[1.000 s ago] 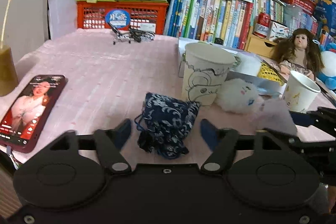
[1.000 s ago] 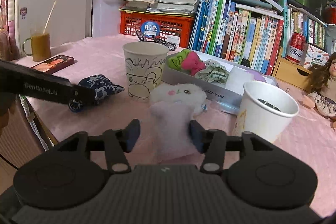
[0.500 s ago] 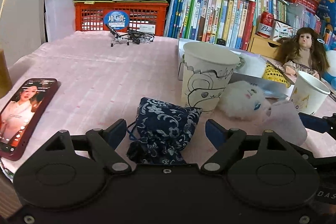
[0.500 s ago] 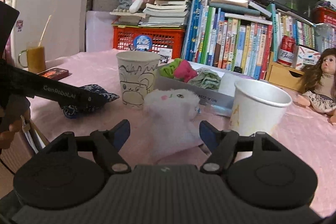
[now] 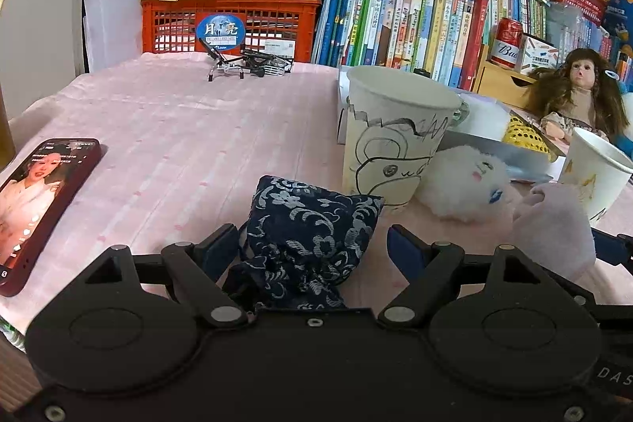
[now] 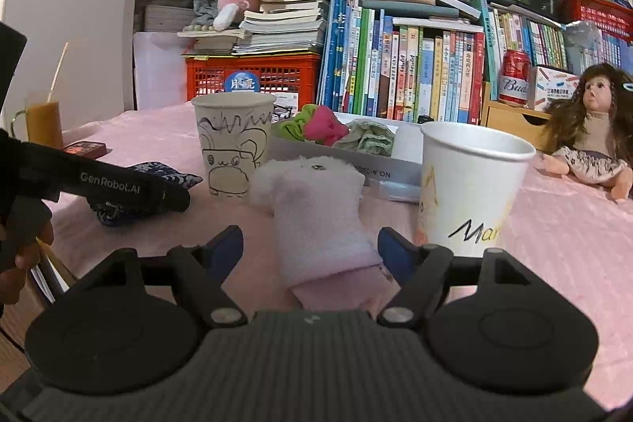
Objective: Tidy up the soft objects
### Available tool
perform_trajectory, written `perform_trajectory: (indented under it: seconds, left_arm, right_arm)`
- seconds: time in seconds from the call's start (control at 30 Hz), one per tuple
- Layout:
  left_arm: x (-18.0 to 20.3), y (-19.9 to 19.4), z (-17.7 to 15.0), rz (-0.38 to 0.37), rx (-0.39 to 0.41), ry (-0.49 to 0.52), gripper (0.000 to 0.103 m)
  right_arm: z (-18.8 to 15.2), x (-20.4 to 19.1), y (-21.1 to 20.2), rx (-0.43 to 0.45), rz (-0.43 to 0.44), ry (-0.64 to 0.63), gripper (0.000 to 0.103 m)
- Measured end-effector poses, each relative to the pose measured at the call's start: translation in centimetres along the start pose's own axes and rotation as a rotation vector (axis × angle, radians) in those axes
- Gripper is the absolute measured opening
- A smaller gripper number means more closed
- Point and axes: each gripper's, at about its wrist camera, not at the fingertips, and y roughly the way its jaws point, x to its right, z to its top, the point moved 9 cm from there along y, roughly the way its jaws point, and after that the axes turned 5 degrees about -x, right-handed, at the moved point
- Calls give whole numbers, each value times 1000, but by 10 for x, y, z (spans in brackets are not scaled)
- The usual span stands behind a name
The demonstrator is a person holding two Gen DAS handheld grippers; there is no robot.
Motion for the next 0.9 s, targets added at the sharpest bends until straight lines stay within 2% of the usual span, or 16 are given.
perform_trajectory:
  seconds: [0.3,0.4,0.47,0.5,0.53,0.63,0.73,0.9]
  left_arm:
    - [2,3,-1,6,13,9,79]
    - [1,3,-1,12,18,6,70]
    - [1,3,0,18,22,8,63]
    - [0,2,0,23,26,4,54]
    - [0,1,0,25,29,0,50]
    - [-1,-1,-1,25,28,-10,45]
    - [-2,-5,0,22,29,-26,41]
    - [-4,-21,7,23,62,-37,40]
  right_arm:
    - [1,1,1,6,1,21,82]
    - [0,2,1,0,-2,19,79]
    - [-2,2,3,-13,-6,14,67]
    - [-2,3,3,-19,-9,16,60]
    - [-2,3,3,-20,-11,18,54]
    - [0,3,2,-21,-6,16,41]
    - [3,0,0,-20,2,4,33]
    - [11,-6,-5,-17,41,1,28]
